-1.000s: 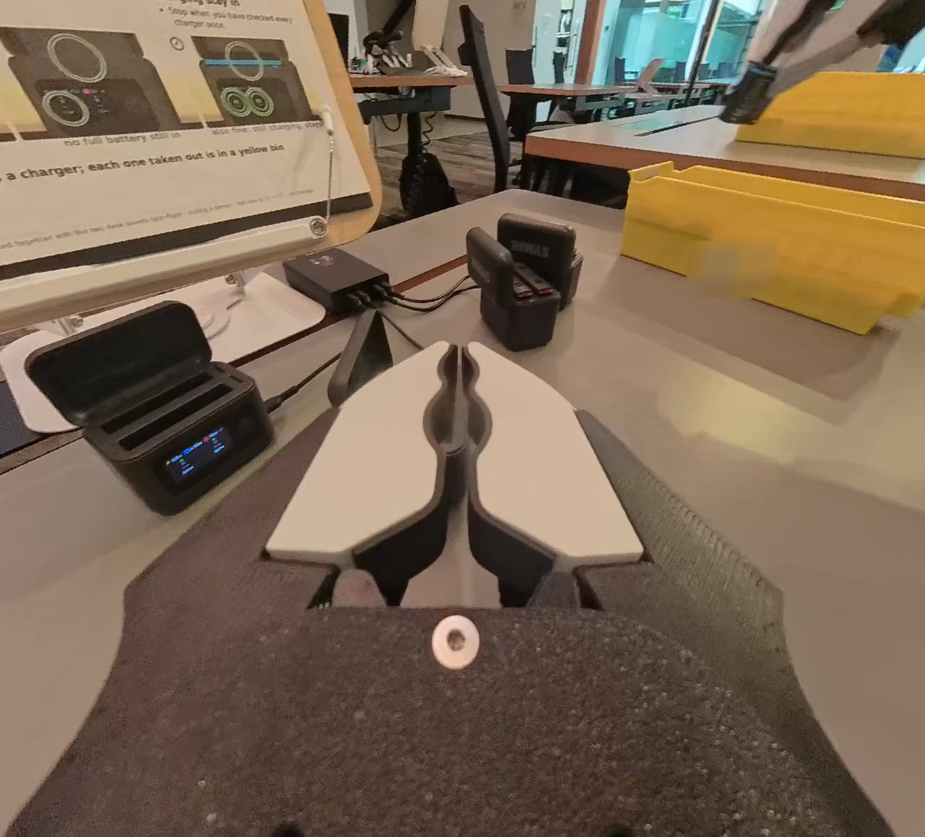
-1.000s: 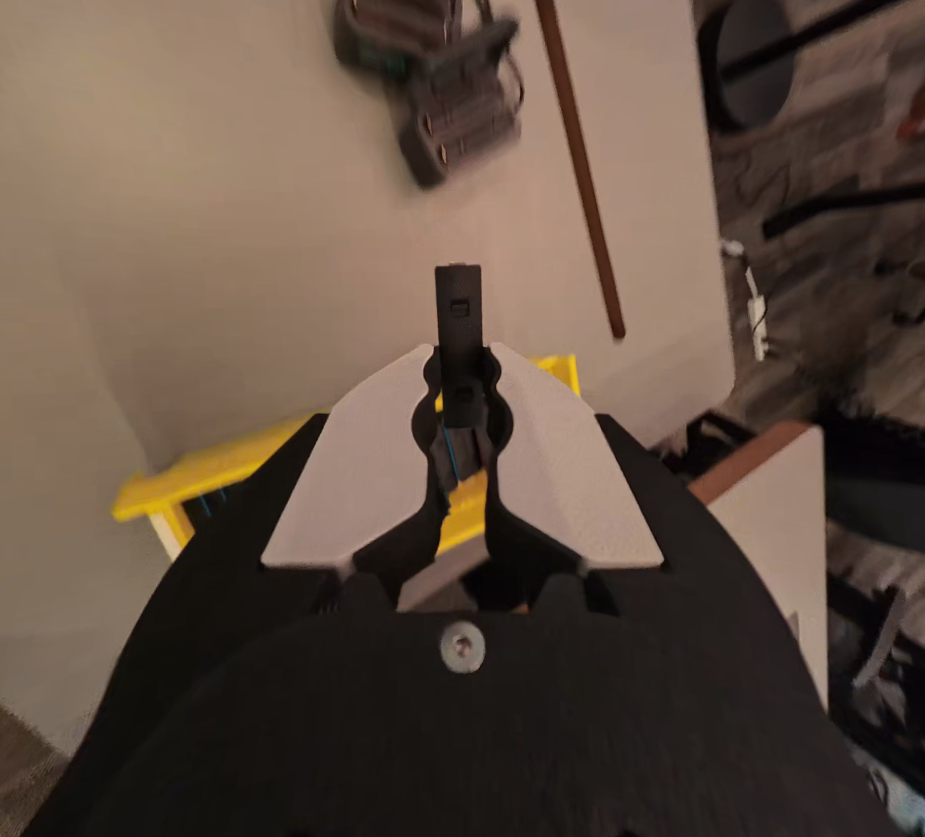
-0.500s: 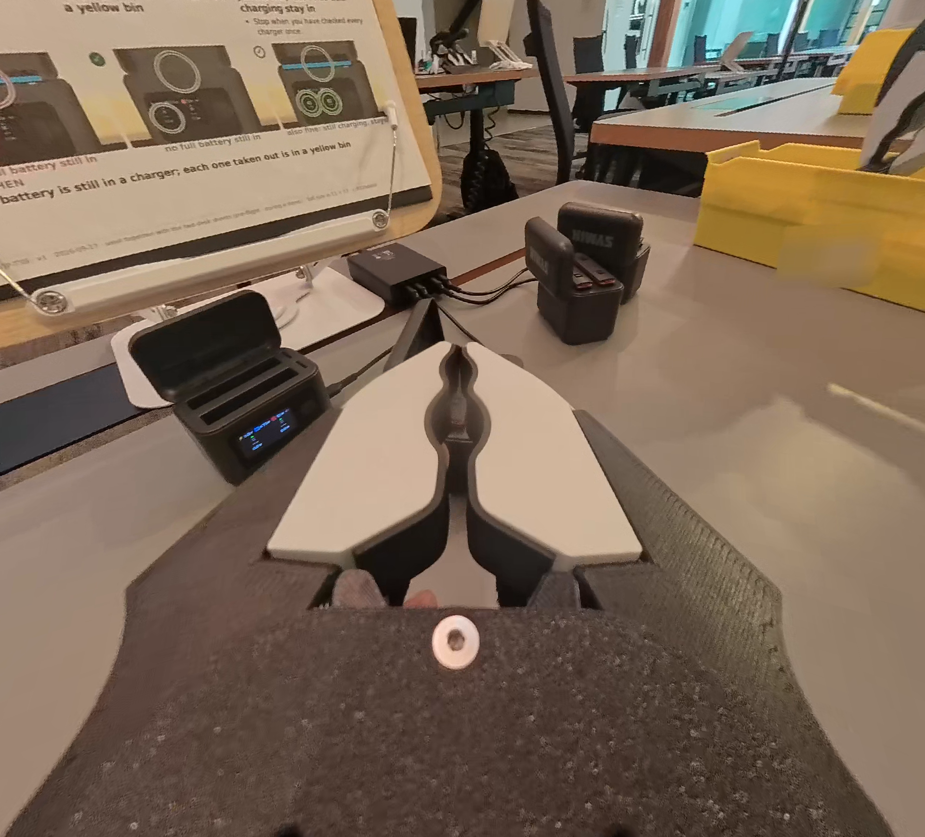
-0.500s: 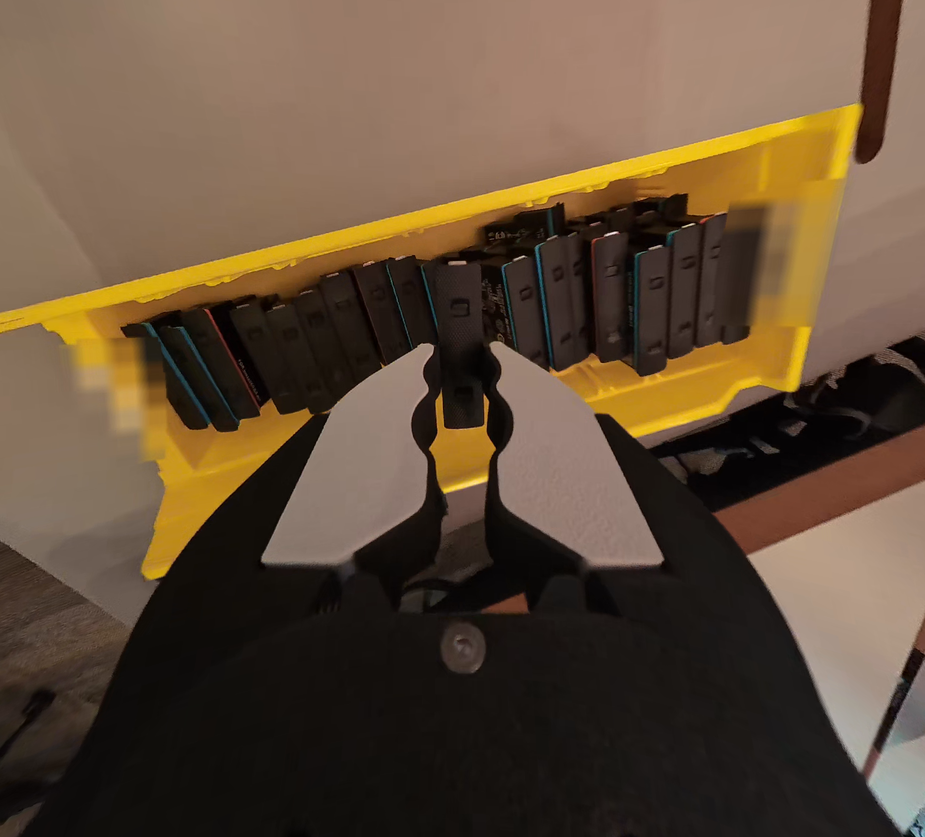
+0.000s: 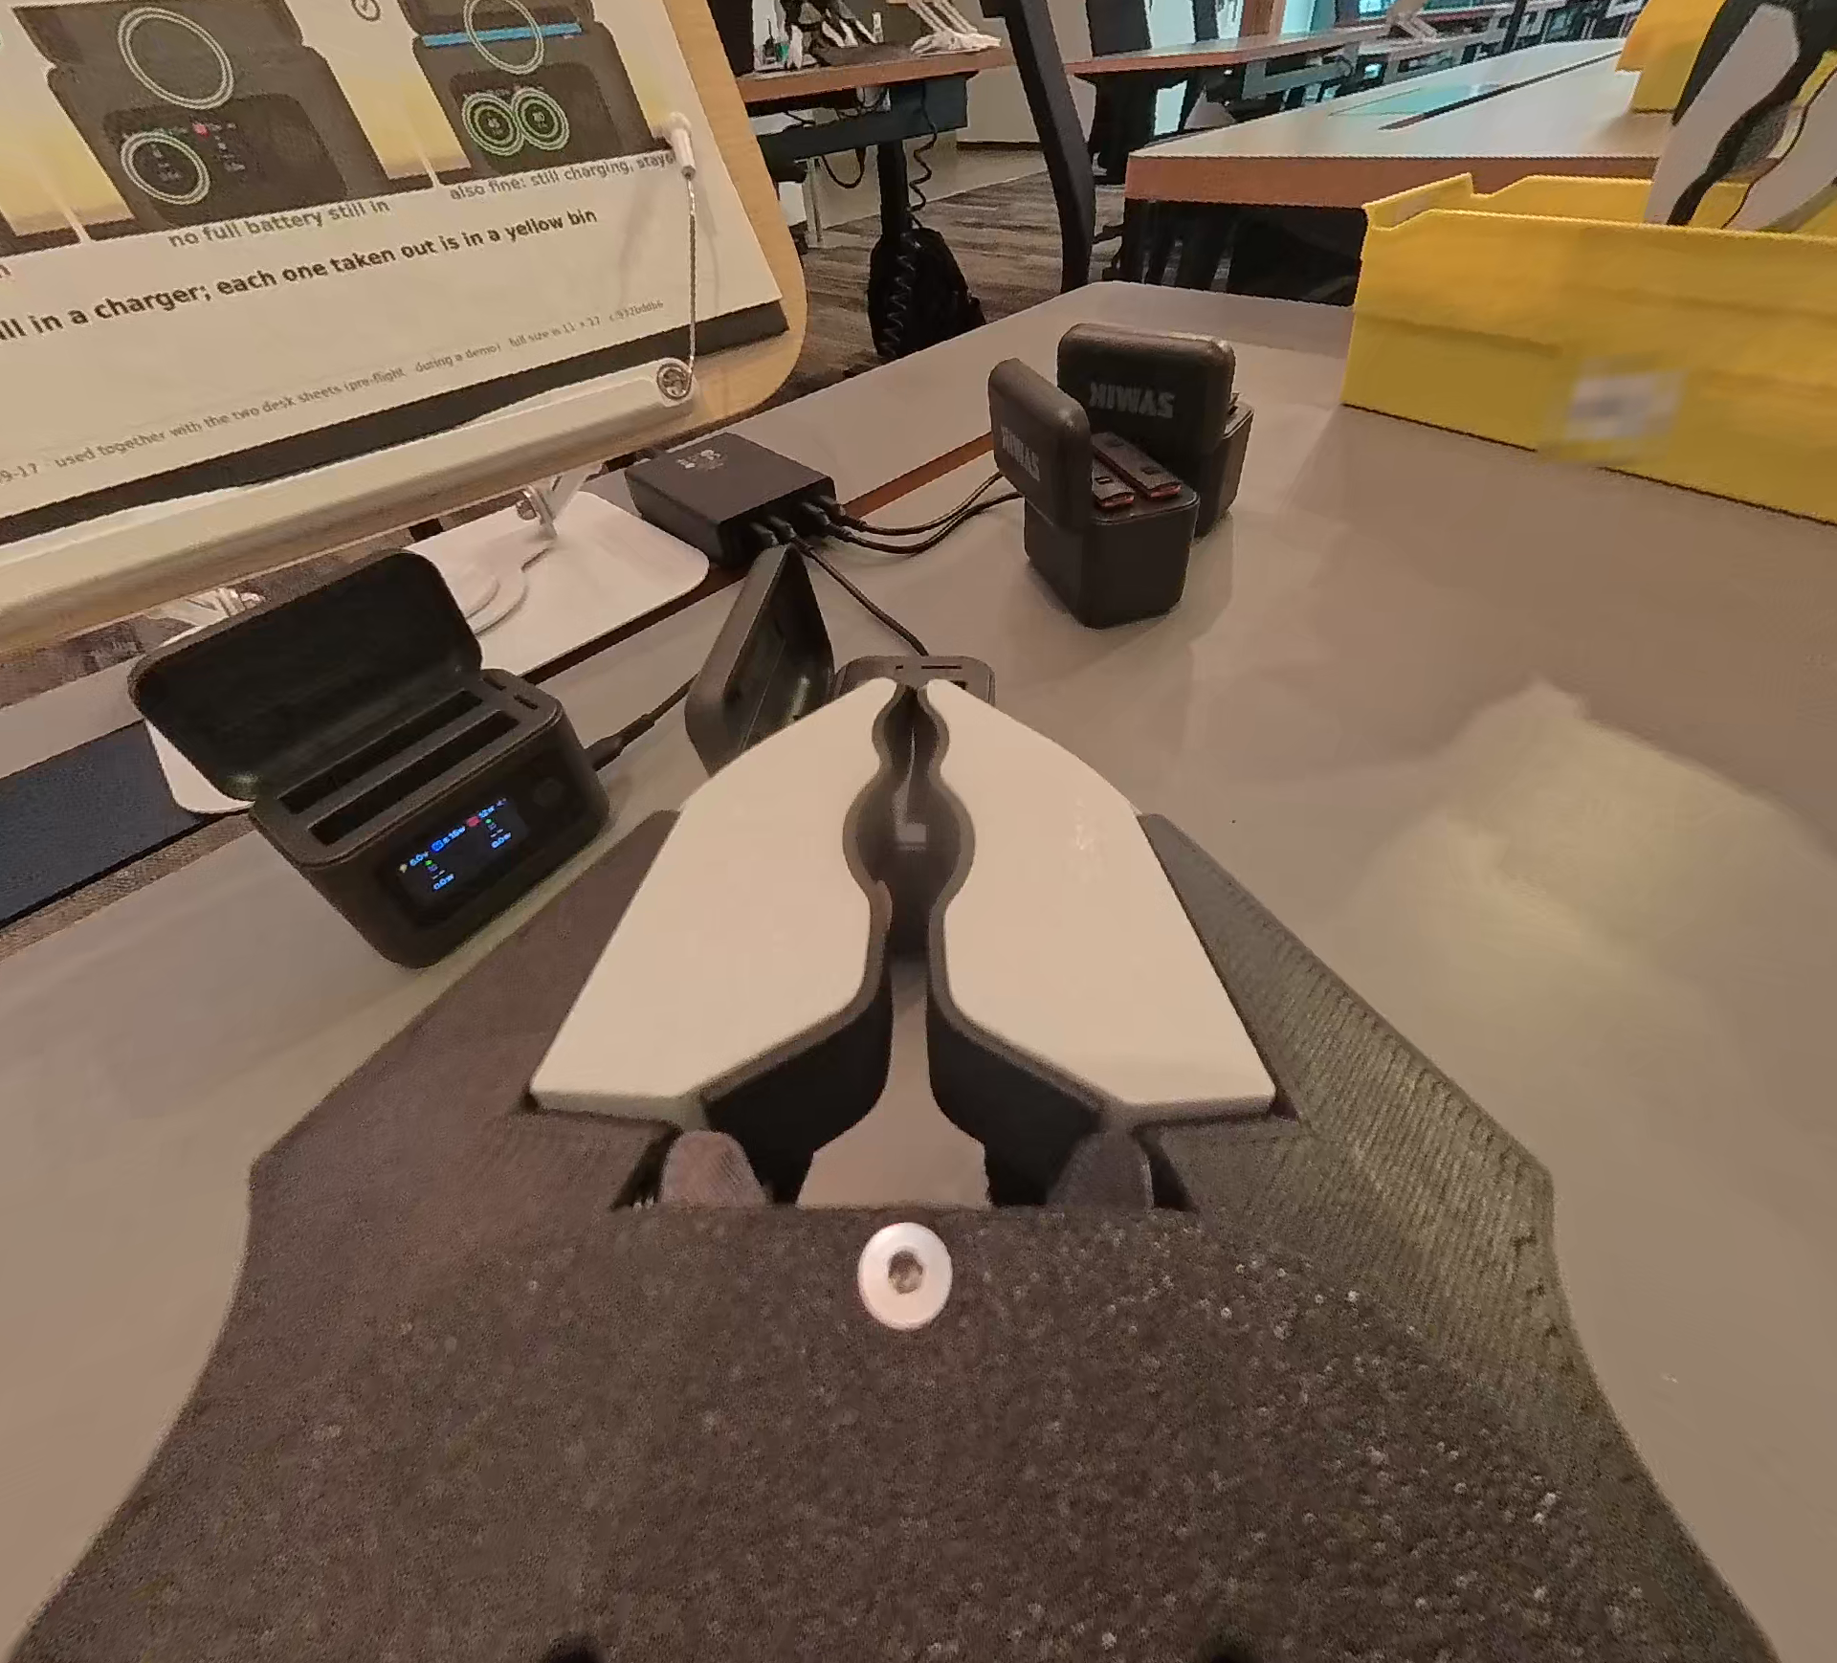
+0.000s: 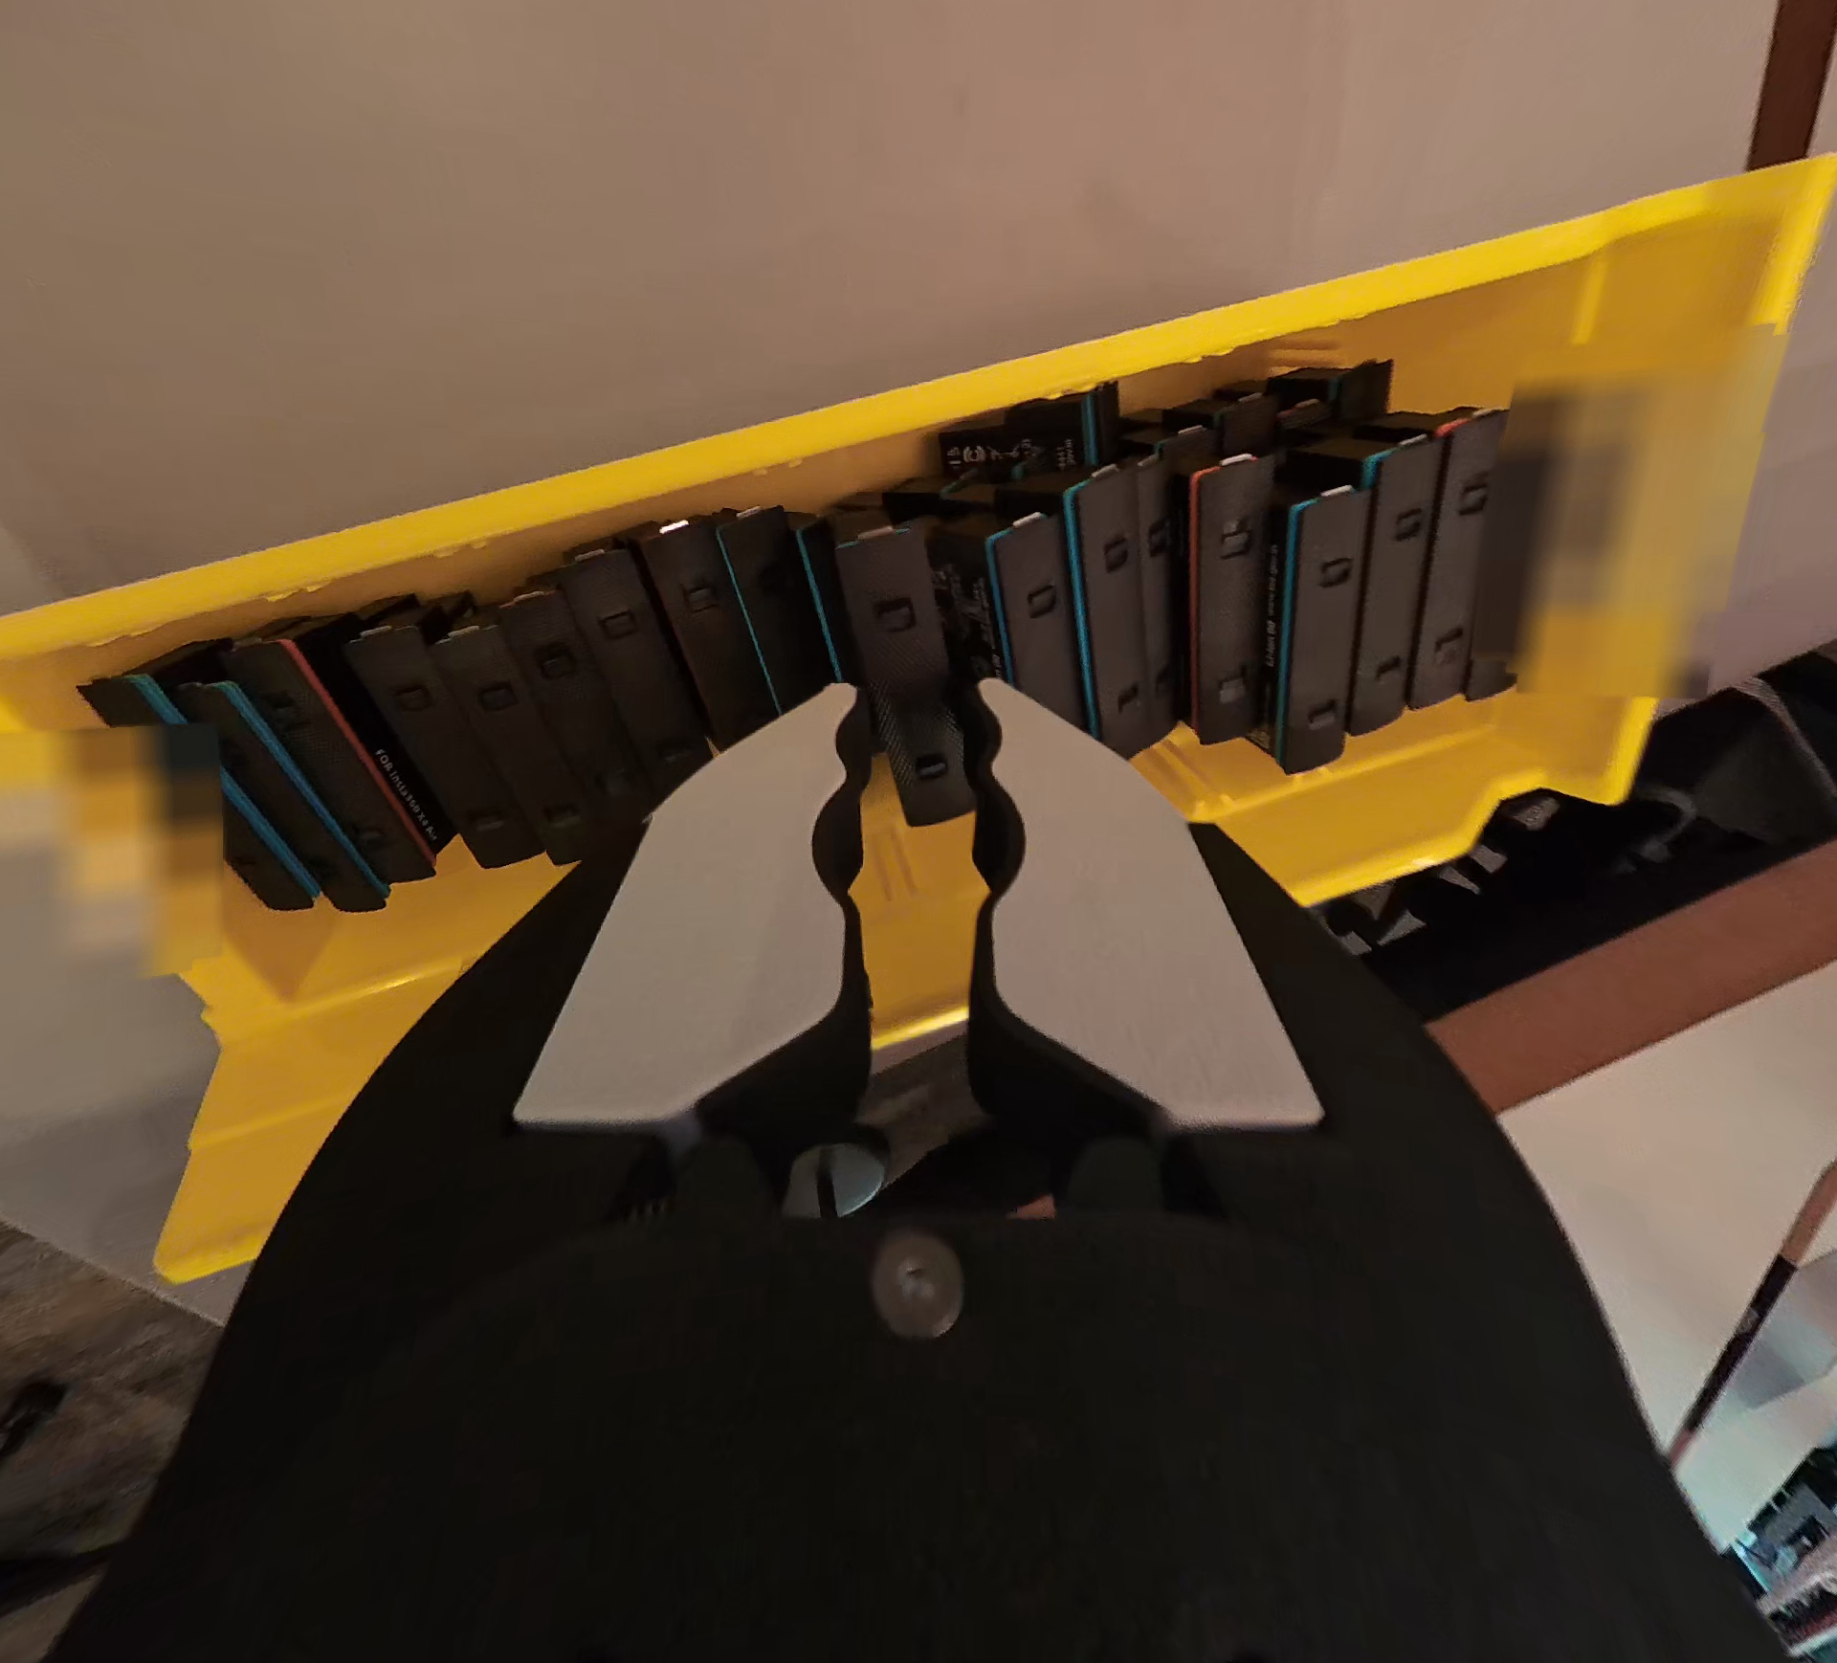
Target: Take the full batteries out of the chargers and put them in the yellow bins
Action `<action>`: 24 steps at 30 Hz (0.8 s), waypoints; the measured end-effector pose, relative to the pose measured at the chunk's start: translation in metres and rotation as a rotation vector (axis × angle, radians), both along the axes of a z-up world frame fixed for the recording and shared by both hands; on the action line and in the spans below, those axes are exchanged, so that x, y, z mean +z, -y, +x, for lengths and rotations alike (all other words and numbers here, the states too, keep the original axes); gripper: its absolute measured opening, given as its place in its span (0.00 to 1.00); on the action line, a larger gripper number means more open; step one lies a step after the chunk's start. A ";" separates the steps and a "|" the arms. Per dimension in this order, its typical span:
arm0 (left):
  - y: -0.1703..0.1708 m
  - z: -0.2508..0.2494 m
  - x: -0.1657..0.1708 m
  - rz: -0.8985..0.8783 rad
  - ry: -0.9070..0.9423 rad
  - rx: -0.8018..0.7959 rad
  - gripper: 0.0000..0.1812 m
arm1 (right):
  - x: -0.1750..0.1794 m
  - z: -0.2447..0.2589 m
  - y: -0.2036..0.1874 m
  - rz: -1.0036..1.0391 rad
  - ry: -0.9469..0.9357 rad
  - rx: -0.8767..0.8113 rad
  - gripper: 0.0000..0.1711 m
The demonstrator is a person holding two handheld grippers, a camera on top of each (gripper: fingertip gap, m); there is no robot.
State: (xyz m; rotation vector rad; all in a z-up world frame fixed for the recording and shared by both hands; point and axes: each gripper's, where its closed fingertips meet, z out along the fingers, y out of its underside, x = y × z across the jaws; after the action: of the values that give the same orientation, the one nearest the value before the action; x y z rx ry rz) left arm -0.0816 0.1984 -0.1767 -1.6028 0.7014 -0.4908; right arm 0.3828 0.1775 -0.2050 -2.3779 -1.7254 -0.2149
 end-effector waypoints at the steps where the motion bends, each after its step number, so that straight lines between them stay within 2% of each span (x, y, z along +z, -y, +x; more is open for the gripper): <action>1: 0.000 0.001 -0.001 -0.007 -0.002 -0.005 0.00 | 0.003 0.000 -0.002 0.015 0.002 -0.006 0.11; 7: 0.000 0.001 -0.003 -0.026 -0.007 0.002 0.00 | 0.027 -0.002 -0.020 0.154 0.007 -0.038 0.08; 12: -0.003 -0.003 -0.004 -0.034 -0.002 0.026 0.00 | 0.076 -0.043 -0.049 0.428 -0.144 -0.039 0.06; 16: -0.005 -0.005 -0.004 -0.035 -0.010 0.045 0.00 | 0.112 -0.098 -0.059 0.609 -0.312 -0.017 0.07; 24: -0.011 -0.014 -0.011 -0.065 -0.032 0.097 0.00 | 0.161 -0.215 -0.055 0.840 -0.804 0.026 0.06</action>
State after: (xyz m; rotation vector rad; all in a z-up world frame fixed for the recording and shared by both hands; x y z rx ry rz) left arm -0.0958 0.2098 -0.1877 -1.6999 0.6336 -0.4217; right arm 0.1679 0.2320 -0.0444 -1.4998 -0.9902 0.0324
